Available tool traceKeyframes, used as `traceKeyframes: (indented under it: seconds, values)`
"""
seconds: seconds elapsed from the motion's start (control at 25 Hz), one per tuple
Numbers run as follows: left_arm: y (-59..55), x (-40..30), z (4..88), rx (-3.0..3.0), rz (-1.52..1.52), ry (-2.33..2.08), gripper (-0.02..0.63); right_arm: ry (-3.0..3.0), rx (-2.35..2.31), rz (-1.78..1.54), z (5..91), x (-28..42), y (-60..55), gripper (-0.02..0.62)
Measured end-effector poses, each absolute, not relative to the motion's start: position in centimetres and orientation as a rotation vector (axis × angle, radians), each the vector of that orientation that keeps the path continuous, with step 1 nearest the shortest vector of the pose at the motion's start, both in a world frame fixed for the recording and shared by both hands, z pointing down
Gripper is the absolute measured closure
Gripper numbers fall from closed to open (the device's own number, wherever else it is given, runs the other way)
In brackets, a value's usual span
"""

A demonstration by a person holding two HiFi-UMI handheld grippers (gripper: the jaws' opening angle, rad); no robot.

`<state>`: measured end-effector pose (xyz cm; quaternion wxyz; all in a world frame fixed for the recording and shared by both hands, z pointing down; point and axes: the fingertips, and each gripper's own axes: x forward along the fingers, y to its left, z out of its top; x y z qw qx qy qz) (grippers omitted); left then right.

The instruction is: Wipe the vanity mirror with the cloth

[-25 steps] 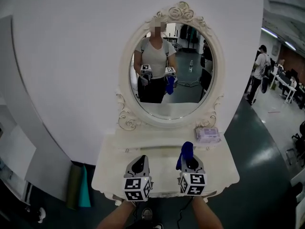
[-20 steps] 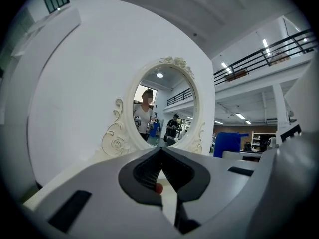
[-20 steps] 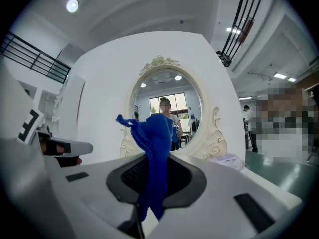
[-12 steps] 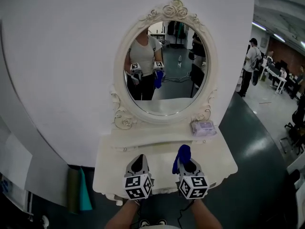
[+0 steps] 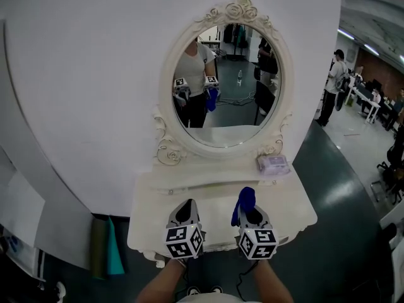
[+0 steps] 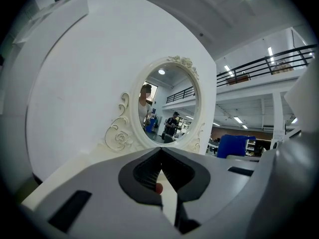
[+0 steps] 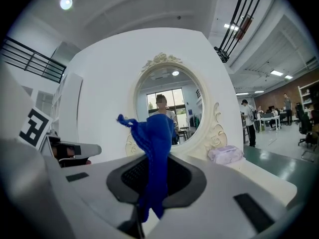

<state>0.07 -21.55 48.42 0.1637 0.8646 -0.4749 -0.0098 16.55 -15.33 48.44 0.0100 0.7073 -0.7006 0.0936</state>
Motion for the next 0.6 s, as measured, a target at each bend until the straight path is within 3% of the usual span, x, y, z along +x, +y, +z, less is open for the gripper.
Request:
traceKeyframes:
  seconds: [0.6]
  values:
    - [-19.9, -0.4, 49.2, 2.470, -0.002, -1.344, 0.602, -2.164, 2.225, 0.254, 48.5, 16.1, -13.6, 0.531]
